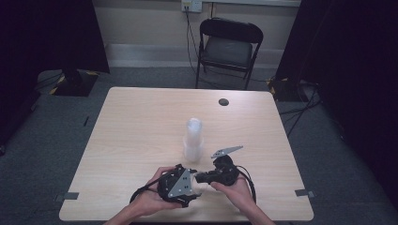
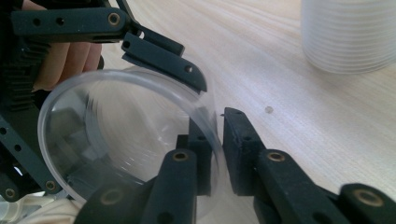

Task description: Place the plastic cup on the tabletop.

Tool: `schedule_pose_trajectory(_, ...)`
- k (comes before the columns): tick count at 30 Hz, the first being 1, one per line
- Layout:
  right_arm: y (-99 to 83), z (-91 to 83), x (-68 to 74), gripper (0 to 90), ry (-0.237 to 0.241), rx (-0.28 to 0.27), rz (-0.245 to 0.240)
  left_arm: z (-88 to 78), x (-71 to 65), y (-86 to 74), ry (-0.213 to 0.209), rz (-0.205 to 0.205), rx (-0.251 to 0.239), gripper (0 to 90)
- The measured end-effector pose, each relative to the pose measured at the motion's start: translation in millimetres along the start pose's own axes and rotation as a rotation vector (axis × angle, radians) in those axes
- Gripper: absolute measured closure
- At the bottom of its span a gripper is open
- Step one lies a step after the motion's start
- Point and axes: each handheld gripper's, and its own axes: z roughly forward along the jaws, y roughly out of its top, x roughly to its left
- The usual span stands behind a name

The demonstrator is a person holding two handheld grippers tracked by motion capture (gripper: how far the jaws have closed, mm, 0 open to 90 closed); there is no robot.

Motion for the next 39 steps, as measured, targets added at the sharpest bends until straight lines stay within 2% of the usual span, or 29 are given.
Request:
schedule_pose_trajectory(6,0.3,-6.3,-0.5,74.6,-0.022,-0.056,-0.006,-2.3,5.4,-4.6,-0.02,-0.101,-0.036,27.8)
schedule_pose_trajectory(17,2.2,-17.5,2.9,72.8,-0.018,-0.165,-0.043,-5.1,12.3,-11.2,-0.02,-0.235,-0.083,28.3)
schedule_pose_trajectory(19,2.0,-18.9,2.9,72.9,-0.016,-0.18,-0.051,-5.3,13.0,-12.4,-0.026,-0.231,-0.08,28.4)
schedule_pose_trajectory(24,1.9,-22.6,2.7,72.3,-0.011,-0.212,-0.056,-7.7,15.0,-16.1,-0.021,-0.264,-0.094,28.5)
schedule_pose_trajectory(26,1.9,-22.9,2.5,71.2,-0.014,-0.214,-0.057,-9.5,17.0,-17.6,-0.019,-0.281,-0.102,28.4)
schedule_pose_trajectory(29,1.8,-22.9,3.1,69.5,-0.024,-0.218,-0.061,-11.0,19.8,-20.1,-0.023,-0.33,-0.122,28.4)
schedule_pose_trajectory(32,2.1,-23.4,2.4,69.3,-0.023,-0.233,-0.065,-13.5,23.6,-22.2,-0.018,-0.343,-0.121,28.4)
schedule_pose_trajectory(39,2.3,-27.8,-1.2,68.6,-0.022,-0.263,-0.068,-17.3,30.0,-26.0,-0.007,-0.401,-0.156,28.6)
